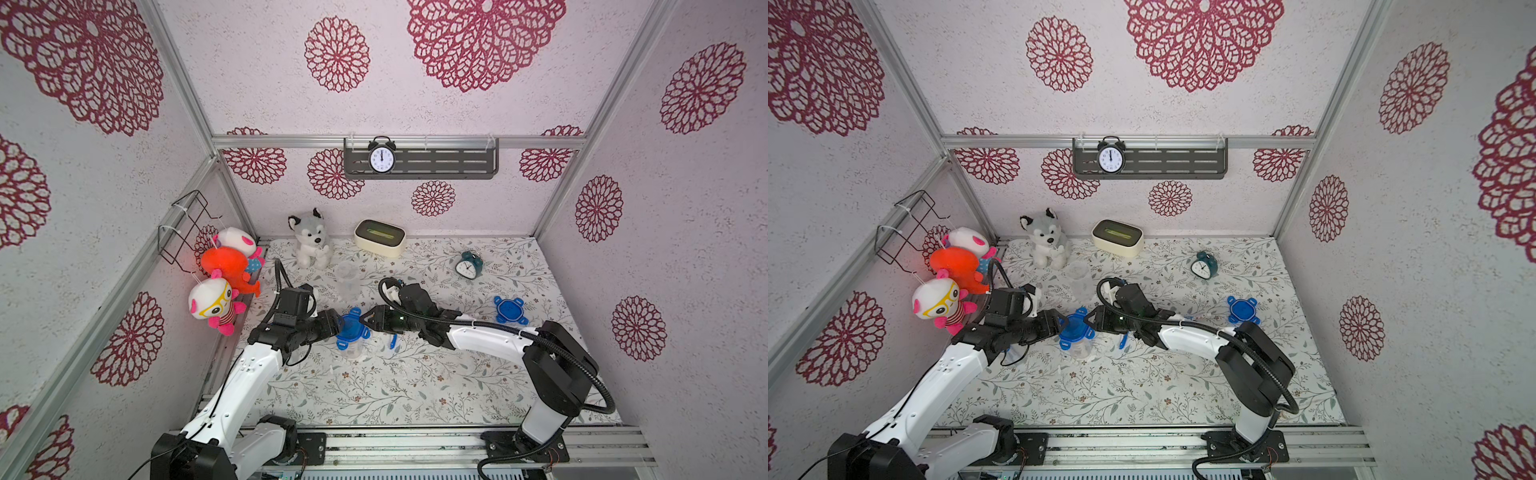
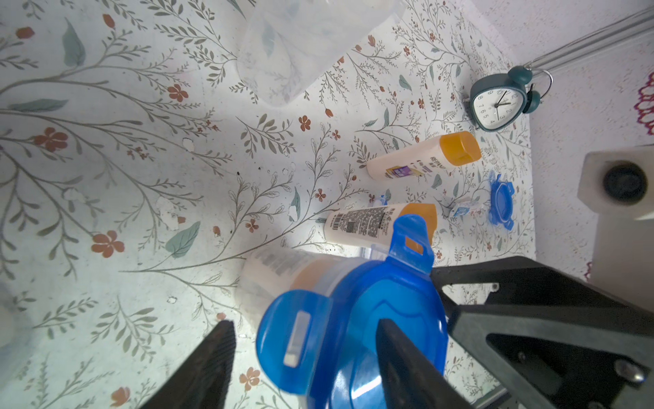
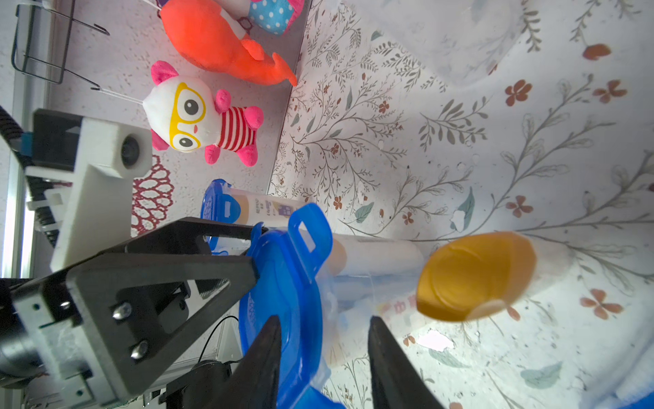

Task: Pack away toiletry kits
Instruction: Adjust the lid on the container.

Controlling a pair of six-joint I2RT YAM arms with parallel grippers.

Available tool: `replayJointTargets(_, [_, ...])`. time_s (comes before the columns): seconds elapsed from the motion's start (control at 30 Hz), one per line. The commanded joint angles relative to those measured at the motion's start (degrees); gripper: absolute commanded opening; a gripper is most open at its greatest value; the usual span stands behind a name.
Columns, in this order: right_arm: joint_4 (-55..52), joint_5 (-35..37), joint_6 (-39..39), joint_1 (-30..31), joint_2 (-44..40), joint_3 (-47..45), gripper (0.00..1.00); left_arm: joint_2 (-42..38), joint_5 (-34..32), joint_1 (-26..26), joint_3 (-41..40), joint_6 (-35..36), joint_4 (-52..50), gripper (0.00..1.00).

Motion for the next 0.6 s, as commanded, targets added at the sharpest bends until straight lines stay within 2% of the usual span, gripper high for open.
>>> replayJointTargets(0.0, [-1.5, 0.9, -2.0, 0.0, -3.8, -0.4, 0.44, -1.7, 0.9, 0.2, 0.7, 0.2, -0.3, 0.75])
replayJointTargets(0.17, [-3.2, 0.3, -2.9, 0.1, -4.8, -0.7, 0.46, -2.2, 1.5, 0.1, 0.3, 0.3, -0.5, 0.79])
replayJointTargets(0.57, [-2.1, -4.4, -2.7, 0.1, -2.8, 0.0, 0.47, -0.6, 1.6, -1.4, 0.0, 0.0, -0.5, 0.78])
